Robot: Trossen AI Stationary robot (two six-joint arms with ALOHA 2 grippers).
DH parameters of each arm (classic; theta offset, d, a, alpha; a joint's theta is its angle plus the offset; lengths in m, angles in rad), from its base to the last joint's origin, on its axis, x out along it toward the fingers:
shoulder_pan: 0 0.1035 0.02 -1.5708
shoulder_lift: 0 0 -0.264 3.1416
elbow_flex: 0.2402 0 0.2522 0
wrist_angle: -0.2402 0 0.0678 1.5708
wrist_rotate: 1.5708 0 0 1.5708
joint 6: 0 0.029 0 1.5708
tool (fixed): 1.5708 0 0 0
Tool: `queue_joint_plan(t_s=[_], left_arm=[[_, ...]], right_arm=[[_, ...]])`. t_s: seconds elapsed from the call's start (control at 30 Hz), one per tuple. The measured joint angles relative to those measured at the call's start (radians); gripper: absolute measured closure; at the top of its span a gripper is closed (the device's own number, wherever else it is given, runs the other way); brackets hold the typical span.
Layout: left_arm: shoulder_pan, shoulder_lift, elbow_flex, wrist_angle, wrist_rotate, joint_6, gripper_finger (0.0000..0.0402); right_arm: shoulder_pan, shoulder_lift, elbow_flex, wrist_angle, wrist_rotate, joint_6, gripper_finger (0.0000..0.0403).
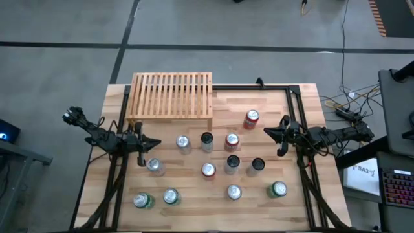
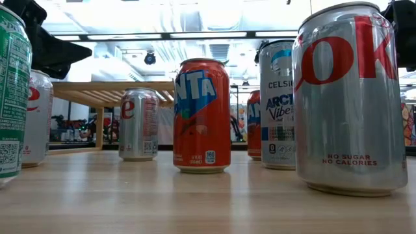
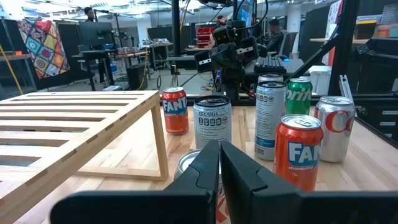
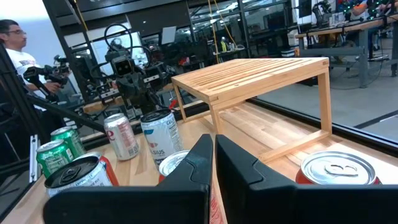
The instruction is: Place canned beverage on shelf
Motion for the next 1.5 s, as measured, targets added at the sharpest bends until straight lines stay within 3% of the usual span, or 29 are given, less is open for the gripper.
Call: queue_joint_plan(t_s=[1.13,1.23,1.3,1.5], left_arm=[[0.000,0.000,0.000,0.007,0.000,-0.002,0.0401],[0.000,-0.001,0.000,0.103,0.007,-0.156,0.0401],[0.001,-0.002,0.000,0.151,0.004,-0.182,0.0401],[0.001,-0.002,0.000,0.305,-0.002,0.031,0.0401]], right_arm=[[0.000,0.000,0.000,0.000,0.000,0.000,0.0394],[0.000,0.000,0.000,0.000,0.000,0.000,0.0394],[0.000,0.000,0.000,0.000,0.000,0.000,0.0394],[0.000,0.000,0.000,0.000,0.000,0.000,0.0394]])
